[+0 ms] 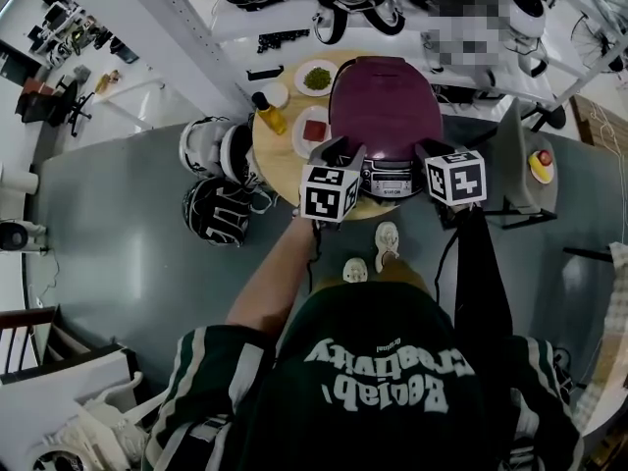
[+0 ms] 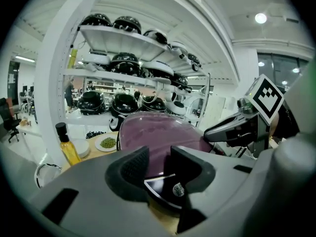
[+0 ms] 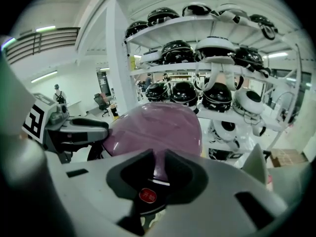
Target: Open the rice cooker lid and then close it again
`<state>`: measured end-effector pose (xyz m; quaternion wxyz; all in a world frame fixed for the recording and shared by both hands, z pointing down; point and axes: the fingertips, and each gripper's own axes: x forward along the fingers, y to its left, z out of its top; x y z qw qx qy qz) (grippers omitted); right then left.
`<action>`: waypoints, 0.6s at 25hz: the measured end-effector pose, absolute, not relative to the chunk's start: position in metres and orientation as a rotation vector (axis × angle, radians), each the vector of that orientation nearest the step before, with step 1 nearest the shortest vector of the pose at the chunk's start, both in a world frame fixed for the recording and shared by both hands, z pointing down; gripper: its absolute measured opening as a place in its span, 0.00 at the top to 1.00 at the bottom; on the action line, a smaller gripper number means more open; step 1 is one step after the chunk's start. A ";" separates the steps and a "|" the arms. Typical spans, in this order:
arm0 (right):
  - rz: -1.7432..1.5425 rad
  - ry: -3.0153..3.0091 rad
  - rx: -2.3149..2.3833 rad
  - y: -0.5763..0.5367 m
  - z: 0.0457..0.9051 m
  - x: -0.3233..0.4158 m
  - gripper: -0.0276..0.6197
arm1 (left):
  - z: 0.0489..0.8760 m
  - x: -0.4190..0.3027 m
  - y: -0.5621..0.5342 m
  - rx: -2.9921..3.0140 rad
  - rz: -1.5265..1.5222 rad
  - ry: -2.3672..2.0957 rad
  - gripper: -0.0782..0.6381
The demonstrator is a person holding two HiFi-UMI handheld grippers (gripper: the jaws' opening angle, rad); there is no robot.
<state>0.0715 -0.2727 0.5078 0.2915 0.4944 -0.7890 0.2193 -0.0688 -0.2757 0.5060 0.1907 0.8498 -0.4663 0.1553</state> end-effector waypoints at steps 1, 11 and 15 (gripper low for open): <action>0.567 -2.112 1.328 -0.272 0.507 0.072 0.85 | 0.506 -0.069 -0.275 2.396 0.433 -1.315 0.70; 0.409 -2.281 1.404 -0.264 0.475 0.058 0.68 | 0.489 -0.075 -0.271 2.473 0.474 -1.369 0.64; 0.329 -2.332 1.442 -0.263 0.456 0.058 0.62 | 0.469 -0.080 -0.273 2.486 0.409 -1.405 0.64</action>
